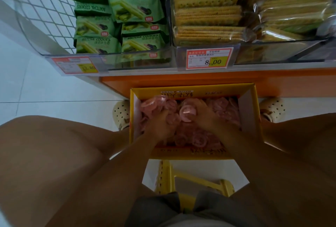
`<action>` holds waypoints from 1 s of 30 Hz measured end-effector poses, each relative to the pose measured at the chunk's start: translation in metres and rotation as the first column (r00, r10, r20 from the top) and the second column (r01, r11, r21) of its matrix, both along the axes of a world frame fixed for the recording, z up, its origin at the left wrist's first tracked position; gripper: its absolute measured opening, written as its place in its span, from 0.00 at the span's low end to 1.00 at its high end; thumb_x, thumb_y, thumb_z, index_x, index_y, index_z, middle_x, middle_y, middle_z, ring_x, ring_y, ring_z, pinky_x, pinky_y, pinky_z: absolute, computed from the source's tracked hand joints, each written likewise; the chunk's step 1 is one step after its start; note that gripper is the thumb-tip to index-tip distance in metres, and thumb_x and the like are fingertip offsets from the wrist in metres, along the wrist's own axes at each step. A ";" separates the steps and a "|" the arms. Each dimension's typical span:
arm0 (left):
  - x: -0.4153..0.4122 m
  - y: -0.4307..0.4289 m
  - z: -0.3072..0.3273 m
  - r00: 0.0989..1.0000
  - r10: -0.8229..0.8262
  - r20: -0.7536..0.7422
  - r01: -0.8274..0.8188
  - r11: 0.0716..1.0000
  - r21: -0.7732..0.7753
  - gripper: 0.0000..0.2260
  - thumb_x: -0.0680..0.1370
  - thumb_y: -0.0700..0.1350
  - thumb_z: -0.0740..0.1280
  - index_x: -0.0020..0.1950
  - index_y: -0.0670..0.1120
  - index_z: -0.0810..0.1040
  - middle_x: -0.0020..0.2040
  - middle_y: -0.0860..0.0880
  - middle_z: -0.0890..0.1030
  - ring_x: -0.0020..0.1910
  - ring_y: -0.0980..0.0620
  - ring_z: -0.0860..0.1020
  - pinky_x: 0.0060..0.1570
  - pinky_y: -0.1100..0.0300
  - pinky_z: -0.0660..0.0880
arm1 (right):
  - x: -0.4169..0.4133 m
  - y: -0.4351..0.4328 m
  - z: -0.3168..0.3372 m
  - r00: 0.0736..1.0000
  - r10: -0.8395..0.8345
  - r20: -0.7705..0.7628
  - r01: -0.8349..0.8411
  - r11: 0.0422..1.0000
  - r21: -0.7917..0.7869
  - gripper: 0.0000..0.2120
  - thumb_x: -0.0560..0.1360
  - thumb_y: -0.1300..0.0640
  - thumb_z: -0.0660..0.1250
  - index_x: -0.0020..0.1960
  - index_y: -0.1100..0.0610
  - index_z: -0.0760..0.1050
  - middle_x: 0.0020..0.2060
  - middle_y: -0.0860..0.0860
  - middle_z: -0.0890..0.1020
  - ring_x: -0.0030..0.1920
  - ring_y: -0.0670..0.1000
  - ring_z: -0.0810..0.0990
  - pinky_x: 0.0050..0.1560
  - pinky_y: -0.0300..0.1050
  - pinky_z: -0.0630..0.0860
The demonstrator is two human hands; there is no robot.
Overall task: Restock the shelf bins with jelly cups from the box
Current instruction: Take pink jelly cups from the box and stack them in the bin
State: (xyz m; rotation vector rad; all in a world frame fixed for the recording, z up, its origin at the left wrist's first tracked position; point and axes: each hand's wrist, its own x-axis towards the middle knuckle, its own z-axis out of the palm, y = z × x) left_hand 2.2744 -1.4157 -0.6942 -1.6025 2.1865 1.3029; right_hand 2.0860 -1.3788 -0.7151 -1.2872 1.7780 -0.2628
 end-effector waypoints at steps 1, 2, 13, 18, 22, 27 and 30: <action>0.002 0.002 0.001 1.000 0.000 0.015 0.000 1.000 0.013 0.22 0.73 0.59 0.66 0.62 0.50 0.75 0.58 0.52 0.80 0.56 0.49 0.78 0.53 0.52 0.75 | -0.001 0.001 -0.002 1.000 -0.006 0.003 0.006 1.000 0.015 0.24 0.71 0.45 0.69 0.65 0.41 0.68 0.66 0.51 0.70 0.69 0.59 0.66 0.68 0.58 0.66; 0.003 0.003 0.002 1.000 -0.001 0.027 0.000 1.000 0.031 0.18 0.75 0.56 0.67 0.61 0.49 0.75 0.56 0.53 0.79 0.55 0.51 0.77 0.51 0.57 0.74 | -0.001 0.003 -0.006 1.000 0.014 0.000 -0.014 0.999 0.040 0.26 0.71 0.44 0.69 0.67 0.41 0.67 0.68 0.52 0.68 0.70 0.60 0.65 0.68 0.56 0.66; 0.002 0.007 0.015 0.998 0.049 -0.026 -0.042 0.974 0.221 0.17 0.76 0.55 0.70 0.60 0.48 0.75 0.55 0.50 0.80 0.50 0.54 0.77 0.39 0.66 0.71 | -0.001 0.021 0.007 0.972 -0.163 0.166 0.168 0.986 -0.013 0.17 0.73 0.63 0.72 0.60 0.55 0.79 0.50 0.52 0.78 0.50 0.50 0.77 0.43 0.27 0.71; -0.001 0.002 0.058 0.983 0.096 -0.155 -0.059 0.973 0.225 0.12 0.75 0.58 0.68 0.51 0.54 0.74 0.46 0.53 0.79 0.40 0.59 0.77 0.38 0.60 0.71 | -0.005 0.026 0.058 0.846 -0.323 0.424 0.336 0.941 0.046 0.14 0.74 0.55 0.72 0.59 0.52 0.81 0.56 0.49 0.83 0.57 0.50 0.81 0.57 0.46 0.79; 0.005 -0.005 0.113 0.947 0.096 -0.308 -0.080 0.995 0.065 0.14 0.77 0.61 0.62 0.60 0.60 0.75 0.55 0.55 0.80 0.45 0.65 0.77 0.46 0.62 0.74 | -0.004 0.034 0.123 0.785 -0.328 0.525 0.381 0.925 0.008 0.13 0.72 0.47 0.73 0.56 0.45 0.81 0.51 0.45 0.84 0.50 0.47 0.83 0.38 0.37 0.78; 0.013 -0.013 0.195 0.894 0.158 -0.419 -0.150 0.987 0.052 0.09 0.82 0.55 0.58 0.56 0.59 0.77 0.51 0.65 0.78 0.49 0.68 0.76 0.45 0.73 0.70 | 0.008 0.029 0.210 0.733 -0.254 0.631 0.401 0.911 -0.100 0.12 0.68 0.49 0.72 0.51 0.46 0.83 0.49 0.51 0.85 0.49 0.54 0.84 0.50 0.61 0.80; 0.018 -0.013 0.248 0.866 0.121 -0.484 -0.125 0.992 0.025 0.14 0.81 0.59 0.53 0.63 0.61 0.72 0.55 0.69 0.71 0.52 0.76 0.69 0.50 0.77 0.64 | 0.017 0.021 0.267 0.772 -0.175 0.611 0.370 0.906 -0.207 0.09 0.67 0.47 0.71 0.46 0.45 0.84 0.37 0.47 0.84 0.38 0.49 0.83 0.44 0.54 0.81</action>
